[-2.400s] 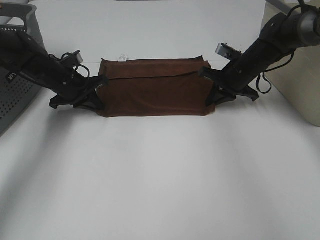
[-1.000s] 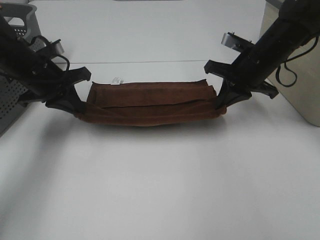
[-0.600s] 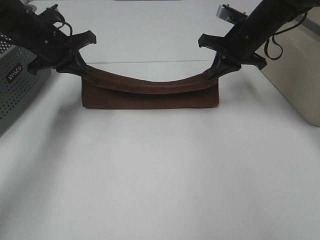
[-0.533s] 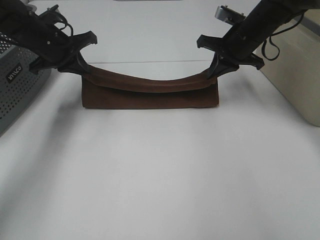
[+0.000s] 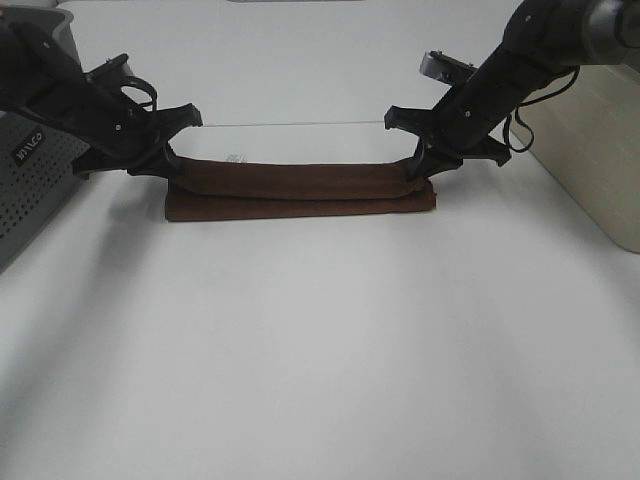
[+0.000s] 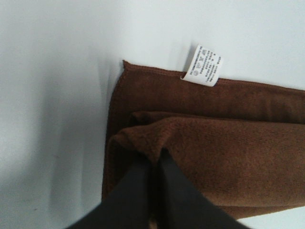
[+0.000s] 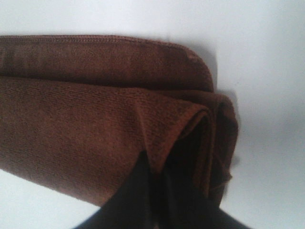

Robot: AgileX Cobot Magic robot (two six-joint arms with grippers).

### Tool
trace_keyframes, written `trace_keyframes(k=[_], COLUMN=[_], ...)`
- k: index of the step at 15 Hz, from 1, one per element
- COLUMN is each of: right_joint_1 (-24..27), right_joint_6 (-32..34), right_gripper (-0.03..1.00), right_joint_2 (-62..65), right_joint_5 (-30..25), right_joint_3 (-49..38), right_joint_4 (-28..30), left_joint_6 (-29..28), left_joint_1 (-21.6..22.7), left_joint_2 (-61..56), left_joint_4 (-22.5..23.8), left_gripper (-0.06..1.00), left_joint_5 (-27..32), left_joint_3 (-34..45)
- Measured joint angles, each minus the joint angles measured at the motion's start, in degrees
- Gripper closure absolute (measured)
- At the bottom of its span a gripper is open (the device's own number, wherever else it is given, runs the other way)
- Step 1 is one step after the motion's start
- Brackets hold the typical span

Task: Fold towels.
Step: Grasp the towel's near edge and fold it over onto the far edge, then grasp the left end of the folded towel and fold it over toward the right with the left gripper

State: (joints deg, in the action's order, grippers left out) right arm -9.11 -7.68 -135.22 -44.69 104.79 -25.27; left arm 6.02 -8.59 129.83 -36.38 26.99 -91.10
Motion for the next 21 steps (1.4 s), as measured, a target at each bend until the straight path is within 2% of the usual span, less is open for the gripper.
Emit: trace_keyframes(k=[1,2,3,4,5,6,7,8,10,13,16,17,18,20,21], right_joint_1=[0.00,0.00,0.00,0.06,0.06,0.06,0.06,0.06,0.06,0.06,0.06,0.06,0.06,0.06,0.06], right_joint_6=[0.00,0.00,0.00,0.00,0.00,0.00,0.00,0.00,0.00,0.00,0.00,0.00,0.00,0.00,0.00], right_gripper=[0.97,0.93,0.83,0.62,0.43,0.26,0.17,0.13,0.10,0.10,0.10,0.10,0.10,0.10,0.10], right_joint_2=[-0.29,-0.34,-0.34,-0.34,-0.29,-0.11,0.23,0.69,1.60,1.72,1.72,1.72,1.72,1.72,1.72], right_joint_5=[0.29,0.74,1.26,1.20,0.92,0.57,0.11,-0.17,-0.52,-1.15,-1.03,-0.86,-0.46,-0.34,-0.34], right_joint_3=[0.06,0.06,0.06,0.06,0.06,0.06,0.06,0.06,0.06,0.06,0.06,0.06,0.06,0.06,0.06], right_joint_4=[0.00,-0.06,-0.11,-0.11,-0.11,0.11,1.03,2.01,2.86,3.15,3.27,3.27,3.38,4.13,4.24], left_joint_6=[0.00,0.00,0.00,0.00,0.00,0.00,0.00,0.00,0.06,0.06,0.06,-0.06,-0.17,-0.29,-0.46], left_joint_1=[0.00,0.00,0.00,0.00,0.00,0.00,0.00,0.00,0.00,0.00,0.00,0.00,0.00,0.00,0.00], left_joint_2=[0.63,0.80,0.86,0.86,0.86,0.86,0.86,0.86,1.26,4.81,7.51,7.96,8.19,8.42,8.02], left_joint_4=[0.00,0.00,0.00,0.00,0.11,0.23,0.57,1.03,1.49,1.55,1.60,1.60,1.60,1.66,2.12], left_gripper=[0.92,0.86,0.73,0.49,0.32,0.22,0.18,0.17,0.17,0.18,0.27,0.35,0.48,0.82,0.89], left_joint_5=[0.06,0.00,0.00,0.00,0.11,0.29,0.23,0.23,0.52,4.98,9.97,10.83,11.00,11.57,11.75], left_joint_3=[-0.23,-0.29,-0.34,-0.52,-0.52,-0.52,-0.52,-0.52,-0.86,-4.93,-10.03,-10.54,-10.66,-10.66,-10.77])
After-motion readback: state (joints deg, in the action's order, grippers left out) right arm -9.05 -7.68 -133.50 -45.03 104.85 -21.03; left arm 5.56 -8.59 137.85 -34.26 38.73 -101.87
